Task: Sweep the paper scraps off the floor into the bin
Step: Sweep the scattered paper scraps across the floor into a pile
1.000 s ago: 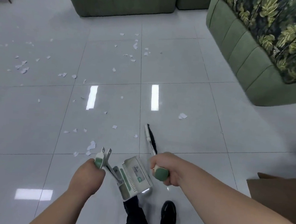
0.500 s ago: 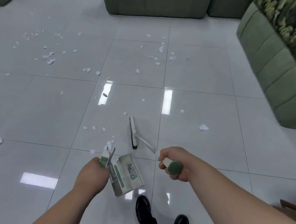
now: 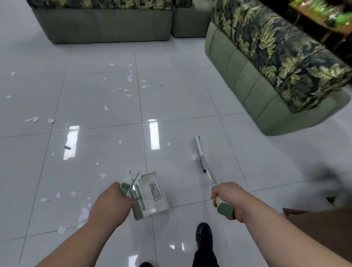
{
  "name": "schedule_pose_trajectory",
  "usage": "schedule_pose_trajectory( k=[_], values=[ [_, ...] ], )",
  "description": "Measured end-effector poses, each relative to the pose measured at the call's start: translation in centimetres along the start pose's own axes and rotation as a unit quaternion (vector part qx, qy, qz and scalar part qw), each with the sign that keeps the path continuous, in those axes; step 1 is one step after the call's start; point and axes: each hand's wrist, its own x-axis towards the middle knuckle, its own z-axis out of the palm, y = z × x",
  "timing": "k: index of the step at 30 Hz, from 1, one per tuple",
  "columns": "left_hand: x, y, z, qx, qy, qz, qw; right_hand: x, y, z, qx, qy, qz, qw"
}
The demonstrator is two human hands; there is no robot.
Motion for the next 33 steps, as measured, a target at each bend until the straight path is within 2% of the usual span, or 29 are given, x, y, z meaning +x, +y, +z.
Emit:
schedule_pose_trajectory(
  k=[4, 11, 17, 24, 33],
  values=[
    [1.2, 4.2, 2.0, 0.024, -0.002, 0.025, 0.999, 1.9, 1.5, -6.8, 0.019, 0.048, 0.025, 0.998],
    [2.4, 12.0, 5.8, 0.035, -0.013, 0.012, 0.999, 7.6, 3.1, -17.2, 0.03, 0.101, 0.088, 0.991],
    [3.8, 17.1, 9.8, 0.053, -0.015, -0.013, 0.998, 12.0, 2.7, -22.1, 0.012, 0.084, 0.106, 0.991],
    [4.5, 19.6, 11.5, 0.044, -0.002, -0.063, 0.997, 13.6, -0.8, -18.8, -0.017, -0.003, 0.077, 0.997],
    [4.2, 16.4, 8.7, -0.008, 0.042, -0.166, 0.985, 12.4, -7.4, -9.9, -0.093, -0.168, 0.006, 0.981]
  ],
)
